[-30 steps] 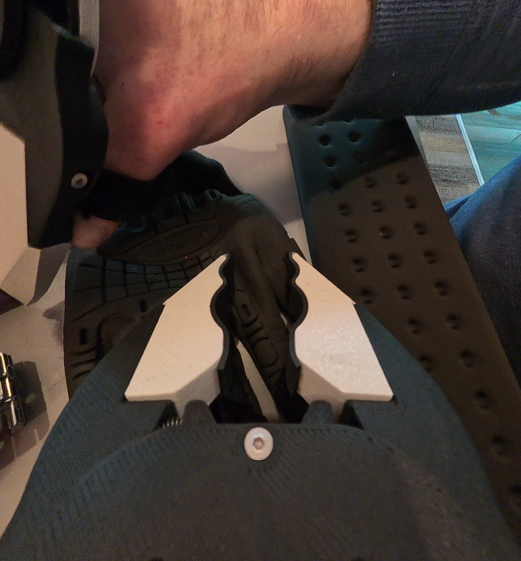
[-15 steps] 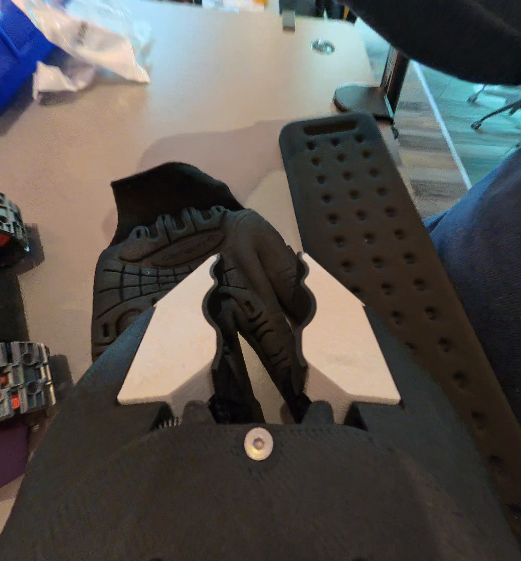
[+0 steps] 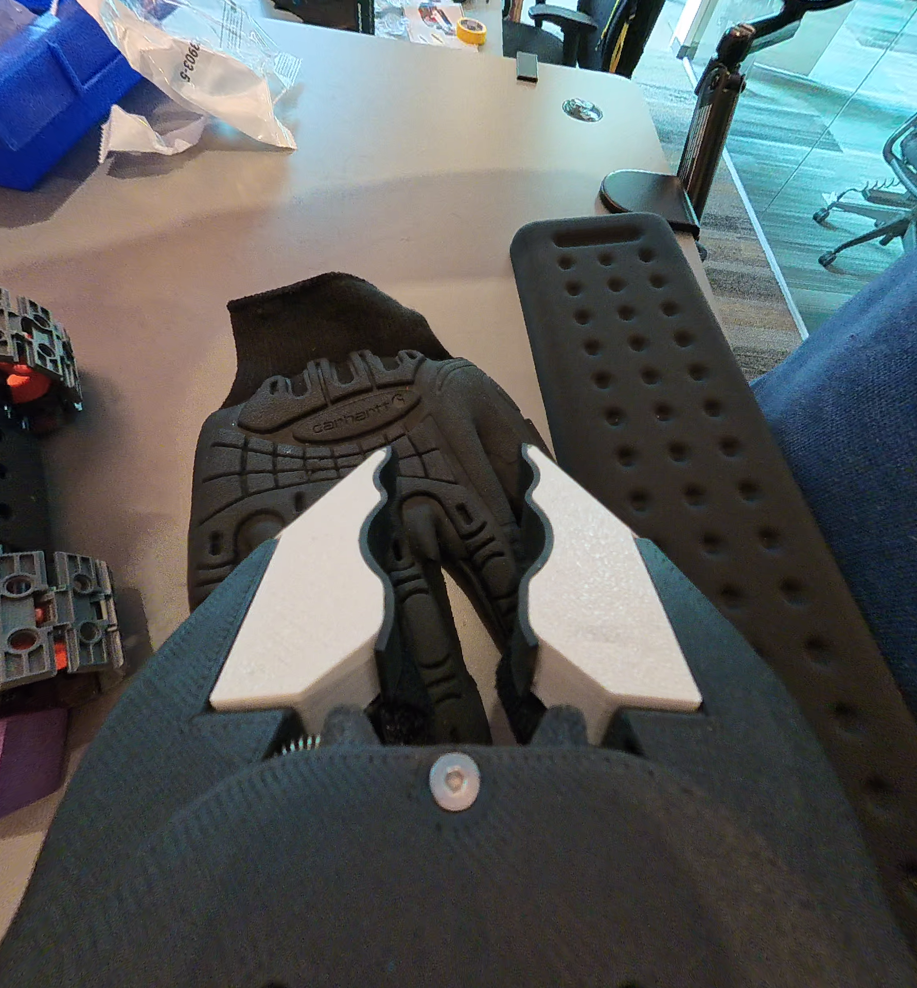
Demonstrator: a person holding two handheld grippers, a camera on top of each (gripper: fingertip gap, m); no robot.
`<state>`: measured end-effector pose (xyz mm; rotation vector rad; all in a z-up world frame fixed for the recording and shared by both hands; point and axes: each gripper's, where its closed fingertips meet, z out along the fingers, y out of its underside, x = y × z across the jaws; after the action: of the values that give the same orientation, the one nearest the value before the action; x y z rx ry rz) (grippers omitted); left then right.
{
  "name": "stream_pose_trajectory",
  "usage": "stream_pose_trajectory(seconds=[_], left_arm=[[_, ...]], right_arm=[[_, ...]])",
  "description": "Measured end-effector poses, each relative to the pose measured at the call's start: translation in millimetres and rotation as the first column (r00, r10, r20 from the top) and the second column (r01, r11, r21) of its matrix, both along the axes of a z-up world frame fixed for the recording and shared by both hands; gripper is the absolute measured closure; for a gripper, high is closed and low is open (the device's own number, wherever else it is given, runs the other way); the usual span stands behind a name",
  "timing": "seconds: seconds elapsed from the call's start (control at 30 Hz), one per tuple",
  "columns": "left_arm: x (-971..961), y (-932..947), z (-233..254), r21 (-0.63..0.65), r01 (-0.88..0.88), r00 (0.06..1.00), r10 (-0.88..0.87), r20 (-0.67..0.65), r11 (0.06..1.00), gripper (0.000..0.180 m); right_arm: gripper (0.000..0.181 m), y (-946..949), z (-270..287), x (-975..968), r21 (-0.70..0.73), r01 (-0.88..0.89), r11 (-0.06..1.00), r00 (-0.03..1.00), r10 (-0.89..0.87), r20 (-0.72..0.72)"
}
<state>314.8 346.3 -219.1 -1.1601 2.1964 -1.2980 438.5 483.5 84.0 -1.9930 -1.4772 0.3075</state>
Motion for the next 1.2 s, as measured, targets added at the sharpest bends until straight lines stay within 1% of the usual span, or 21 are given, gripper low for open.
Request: stream_pose_trajectory(seconds=[0.07,0.27,0.47,1.03,1.1,1.17,1.2], left_arm=[[-0.1,0.5,-1.9,0.006,0.000,1.000,0.000,-0.005,1.000,0.138],[1.2,0.6,-7.1,0.008,0.010,1.000,-0.010,-0.015,1.000,0.140],[1.7,0.0,-10.1,0.009,0.018,1.000,-0.018,-0.025,1.000,0.141],[0.3,1.7,-4.6,-0.006,0.013,1.000,-0.013,-0.003,1.000,0.141],[-1.1,0.7,-2.4,-0.013,0.022,1.000,-0.022,0.001,1.000,0.140],[-3.5,2.1,3.6,-0.013,0.026,0.999,-0.026,0.019,1.000,0.138],[-5.2,4.2,9.8,-0.018,0.026,0.999,-0.025,0.040,1.000,0.138]], right_arm=[[0.155,7.5,-1.7,3.2,-0.045,-0.022,0.999,1.000,0.023,0.011],[0.155,19.8,-14.9,12.1,-0.109,-0.041,0.993,0.998,0.046,0.040],[0.155,24.0,-20.2,11.0,-0.108,-0.076,0.991,0.997,0.077,-0.001],[0.154,23.1,-25.7,14.3,-0.117,-0.100,0.988,0.995,0.098,-0.024],[0.147,20.8,-26.4,12.9,-0.132,-0.100,0.986,0.995,0.097,-0.024],[0.132,22.4,-23.9,13.2,-0.113,-0.081,0.990,0.997,0.079,-0.020],[0.132,21.7,-20.2,13.2,-0.103,-0.075,0.992,0.997,0.072,-0.031]])
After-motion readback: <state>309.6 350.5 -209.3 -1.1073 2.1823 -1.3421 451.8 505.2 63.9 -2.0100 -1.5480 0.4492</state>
